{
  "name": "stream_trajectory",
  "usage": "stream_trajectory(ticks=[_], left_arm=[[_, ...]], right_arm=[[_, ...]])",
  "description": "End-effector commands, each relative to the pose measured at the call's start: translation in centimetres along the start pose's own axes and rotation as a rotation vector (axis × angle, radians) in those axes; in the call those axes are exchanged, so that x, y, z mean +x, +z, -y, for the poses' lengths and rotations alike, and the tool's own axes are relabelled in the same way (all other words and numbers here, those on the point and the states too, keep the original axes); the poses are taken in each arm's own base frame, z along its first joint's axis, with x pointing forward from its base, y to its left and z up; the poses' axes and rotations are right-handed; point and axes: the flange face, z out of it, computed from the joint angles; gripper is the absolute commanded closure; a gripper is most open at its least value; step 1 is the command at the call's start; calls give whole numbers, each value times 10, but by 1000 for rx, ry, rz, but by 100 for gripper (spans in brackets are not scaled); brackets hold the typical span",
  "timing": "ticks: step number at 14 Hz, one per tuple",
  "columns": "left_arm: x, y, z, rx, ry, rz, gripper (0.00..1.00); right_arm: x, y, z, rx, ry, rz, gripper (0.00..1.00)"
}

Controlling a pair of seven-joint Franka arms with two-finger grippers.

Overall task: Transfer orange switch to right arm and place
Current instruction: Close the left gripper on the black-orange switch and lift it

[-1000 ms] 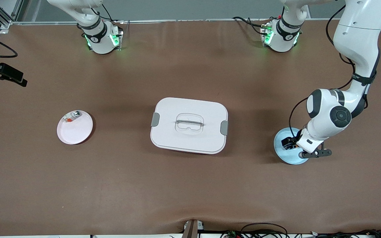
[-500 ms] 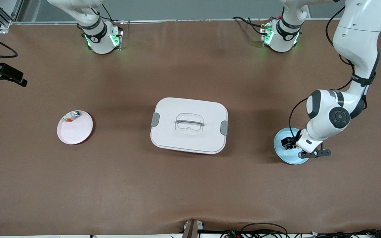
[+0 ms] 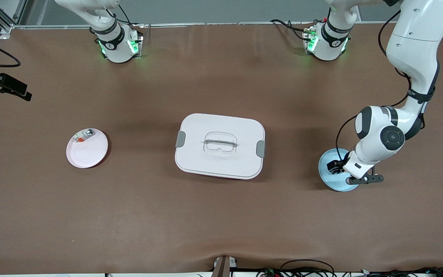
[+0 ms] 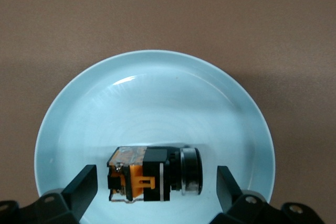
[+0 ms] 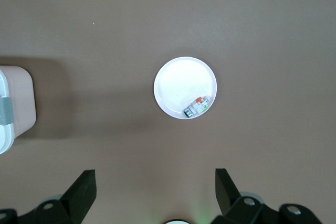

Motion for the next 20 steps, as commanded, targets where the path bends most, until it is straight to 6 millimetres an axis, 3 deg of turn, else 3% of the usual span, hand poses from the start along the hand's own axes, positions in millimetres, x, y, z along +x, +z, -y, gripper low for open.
stream_trajectory(ticks=[1,7,10,14,18,20], left_arm=[[2,7,5,7,-6,-13,0],[2,10,6,5,-9,-14,0],[1,13,6,4,-11,-9,7],[2,12,5,3,-10,-12,31],[3,10,5,4,-10,-12,76],[7,-6,5,7,-7,-30,90]], right_arm=[[-2,-4,-1,-16,-7,-5,0],[-2,-4,-1,-16,-7,-5,0],[-2,-4,-1,-16,-7,-5,0],[-2,-4,-1,-16,-7,-5,0],[-2,-5,-1,-16,-7,-6,0],[-2,-5,-1,-16,-7,-6,0]])
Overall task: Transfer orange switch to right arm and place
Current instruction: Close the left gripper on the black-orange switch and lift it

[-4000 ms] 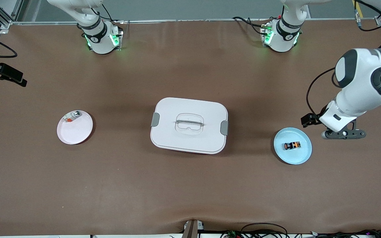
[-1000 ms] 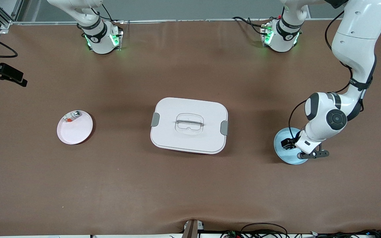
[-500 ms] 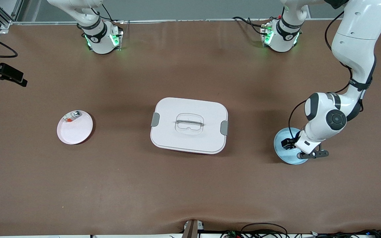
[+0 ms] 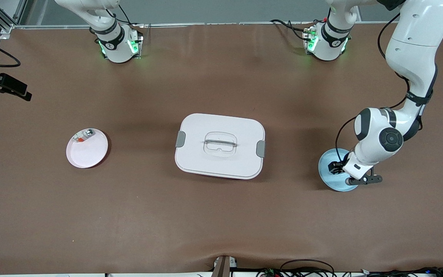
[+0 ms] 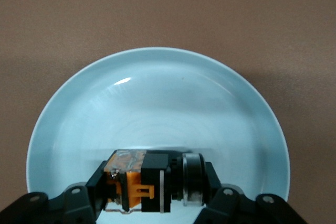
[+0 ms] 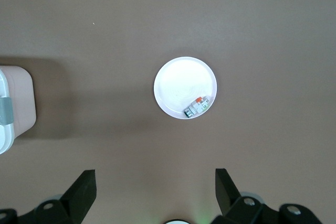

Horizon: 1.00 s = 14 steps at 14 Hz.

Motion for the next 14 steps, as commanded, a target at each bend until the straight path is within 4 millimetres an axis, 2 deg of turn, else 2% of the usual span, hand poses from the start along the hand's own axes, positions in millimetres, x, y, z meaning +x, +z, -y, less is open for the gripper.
stream_trajectory(ticks=[1,6,12,14], left_arm=[[6,-23,-1,12,0,-24,91],[10,-59,-12,17,-40,-11,91],[6,-92,-59,0,-98,29,91],[5,-105,-70,-2,-116,39,91]], right_arm=[[-2,-5,-1,-16,-7,-6,0],[-2,-4,-1,-16,-15,-3,0],[-3,-4,1,-16,-13,2,0],[-4,-4,14,-21,-39,0,0]])
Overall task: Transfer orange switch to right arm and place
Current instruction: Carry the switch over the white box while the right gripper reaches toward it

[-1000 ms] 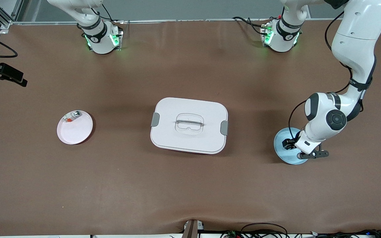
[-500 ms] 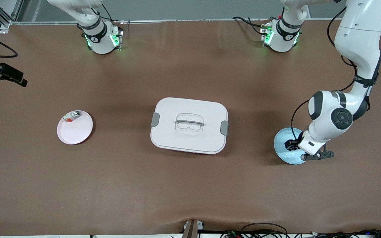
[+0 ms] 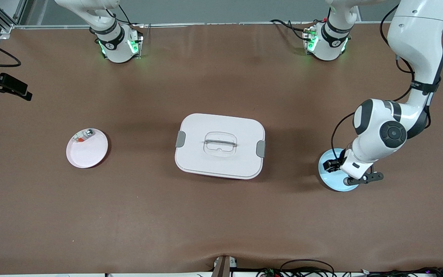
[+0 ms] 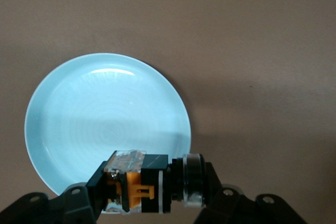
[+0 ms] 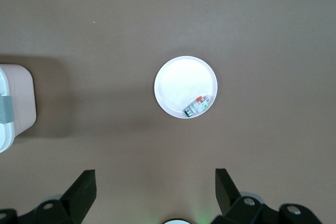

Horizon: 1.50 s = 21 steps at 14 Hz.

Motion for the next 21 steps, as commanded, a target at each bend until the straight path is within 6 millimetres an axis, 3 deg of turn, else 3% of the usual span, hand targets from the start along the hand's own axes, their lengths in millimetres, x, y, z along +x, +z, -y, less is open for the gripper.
stream_trajectory(ticks=[1,4,7,9,12,15,17,19,21], left_arm=[[-4,-26,-15,8,-32,19,91],[-10,-50,-48,-47,-102,79,91],[-25,-71,-88,-90,-180,131,91],[-37,-83,-118,-159,-257,182,94],[-51,-115,-155,-225,-337,278,94],[-76,-149,-201,-256,-435,335,94],[-91,-165,-225,-313,-490,407,94],[-100,-178,-240,-380,-563,509,94],[-110,-187,-255,-395,-624,569,94]], right_arm=[[-4,-5,20,-29,-47,-5,0],[-7,-5,48,-38,-97,-6,0],[-15,-16,85,-37,-103,-33,0],[-27,-24,126,-34,-34,-54,0],[-55,-20,192,-50,30,-26,0],[-78,-17,244,-35,-16,-31,0],[-94,-15,280,21,50,-43,0],[-99,-14,301,122,113,-25,0],[-95,-1,310,197,148,-12,0]])
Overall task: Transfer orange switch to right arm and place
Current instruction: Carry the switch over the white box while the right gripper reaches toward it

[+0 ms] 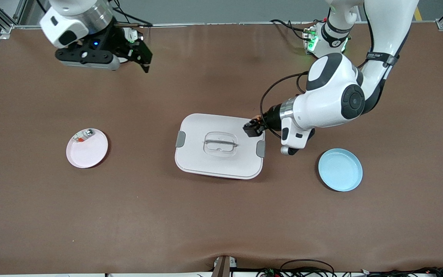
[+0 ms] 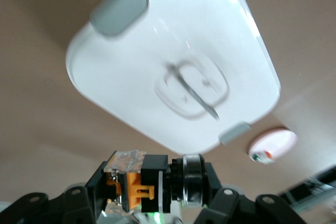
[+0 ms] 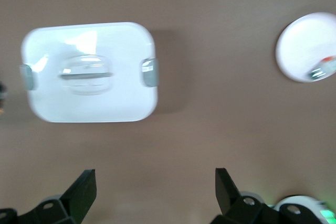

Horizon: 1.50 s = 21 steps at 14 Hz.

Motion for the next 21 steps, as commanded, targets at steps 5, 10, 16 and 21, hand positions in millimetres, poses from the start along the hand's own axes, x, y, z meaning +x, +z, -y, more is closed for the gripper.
stream_trajectory(ticks=[5,10,16,21], left_arm=[[-57,12,-25,-54,-162,195,95],[-95,43,-41,-114,-195,217,100],[-98,49,-42,-118,-211,244,100],[-102,58,-42,-106,-212,256,100]], right_arm=[[-22,50,13,267,141,-53,0],[-40,84,42,337,230,-83,0],[-45,92,48,351,295,-79,0],[-59,125,58,413,270,-137,0]])
